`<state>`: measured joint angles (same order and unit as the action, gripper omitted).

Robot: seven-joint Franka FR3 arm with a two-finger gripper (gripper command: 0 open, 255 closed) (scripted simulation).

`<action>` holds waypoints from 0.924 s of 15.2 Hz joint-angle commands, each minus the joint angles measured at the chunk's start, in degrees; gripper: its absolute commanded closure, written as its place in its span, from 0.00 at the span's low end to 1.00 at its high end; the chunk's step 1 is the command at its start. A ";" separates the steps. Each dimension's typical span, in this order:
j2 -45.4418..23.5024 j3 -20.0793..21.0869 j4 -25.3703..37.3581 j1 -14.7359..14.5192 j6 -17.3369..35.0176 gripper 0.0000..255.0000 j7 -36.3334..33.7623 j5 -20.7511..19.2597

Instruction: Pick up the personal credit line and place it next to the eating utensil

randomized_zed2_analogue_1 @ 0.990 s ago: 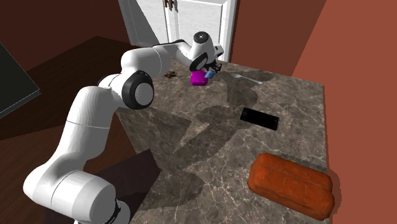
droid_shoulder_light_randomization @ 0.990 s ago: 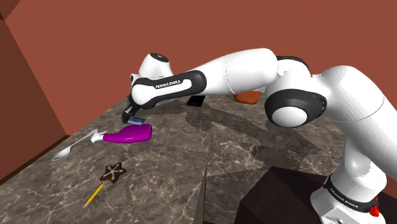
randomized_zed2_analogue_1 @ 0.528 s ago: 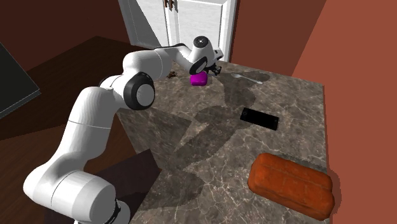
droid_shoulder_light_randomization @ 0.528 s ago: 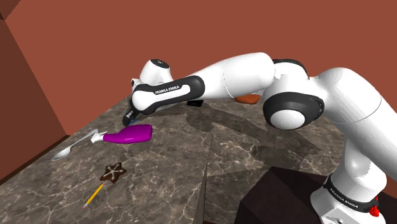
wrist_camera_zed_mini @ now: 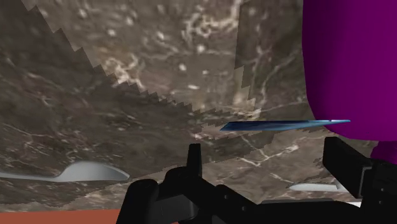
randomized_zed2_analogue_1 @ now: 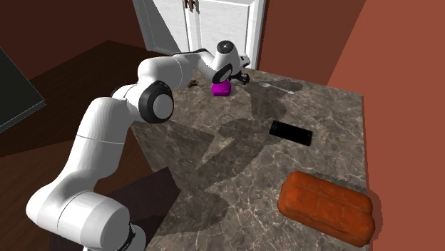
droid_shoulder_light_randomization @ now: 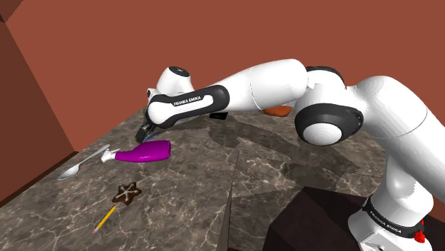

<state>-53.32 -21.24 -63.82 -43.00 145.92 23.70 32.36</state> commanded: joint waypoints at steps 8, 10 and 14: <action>9.21 -1.37 -10.20 -2.56 0.62 0.00 1.36 -0.52; 9.21 -1.37 -10.20 -2.56 0.62 0.00 1.36 -0.52; 9.21 -1.37 -10.20 -2.56 0.62 0.00 1.36 -0.53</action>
